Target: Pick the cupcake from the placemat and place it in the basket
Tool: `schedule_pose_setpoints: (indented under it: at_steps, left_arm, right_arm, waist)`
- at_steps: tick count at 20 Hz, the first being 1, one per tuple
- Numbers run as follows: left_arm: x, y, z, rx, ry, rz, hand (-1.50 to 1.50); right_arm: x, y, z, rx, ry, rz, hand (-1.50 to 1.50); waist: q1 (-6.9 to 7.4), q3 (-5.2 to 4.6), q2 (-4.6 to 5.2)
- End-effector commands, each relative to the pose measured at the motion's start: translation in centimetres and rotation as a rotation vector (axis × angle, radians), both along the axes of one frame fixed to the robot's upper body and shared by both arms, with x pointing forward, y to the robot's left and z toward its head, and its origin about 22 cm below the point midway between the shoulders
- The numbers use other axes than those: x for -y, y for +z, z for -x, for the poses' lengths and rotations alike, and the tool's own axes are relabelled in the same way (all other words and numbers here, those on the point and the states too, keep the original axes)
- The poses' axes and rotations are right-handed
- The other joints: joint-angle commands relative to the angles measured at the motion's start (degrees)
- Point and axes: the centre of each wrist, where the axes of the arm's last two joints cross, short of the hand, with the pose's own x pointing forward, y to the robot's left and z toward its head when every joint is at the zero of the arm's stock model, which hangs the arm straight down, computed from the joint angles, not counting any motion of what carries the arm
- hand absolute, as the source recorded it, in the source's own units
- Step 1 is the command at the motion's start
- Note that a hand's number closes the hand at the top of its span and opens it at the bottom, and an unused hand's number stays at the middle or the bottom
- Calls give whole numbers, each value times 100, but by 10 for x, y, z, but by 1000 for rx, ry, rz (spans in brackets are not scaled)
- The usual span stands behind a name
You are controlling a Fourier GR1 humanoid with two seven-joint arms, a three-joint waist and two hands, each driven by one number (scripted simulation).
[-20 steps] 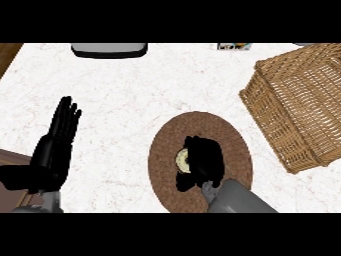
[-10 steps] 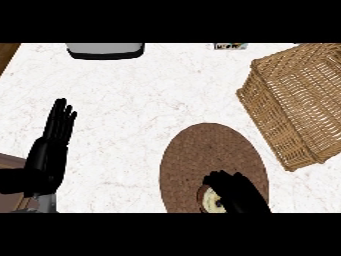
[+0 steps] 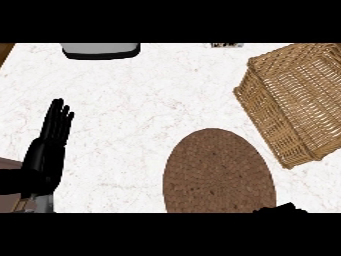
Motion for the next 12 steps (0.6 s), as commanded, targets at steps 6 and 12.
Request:
schedule_pose_setpoints:
  at_steps: [6, 12]
  left_arm:
    - [-6, 4, 2, 5, 2, -5, 0]
    - [0, 9, -2, 6, 3, 7, 0]
  right_arm:
    - [31, 90, 22, -27, -32, -133, 150]
    - [70, 100, -7, -7, -190, -83, 150]
  waist:
    - [-8, 2, 7]
    - [20, 3, 13]
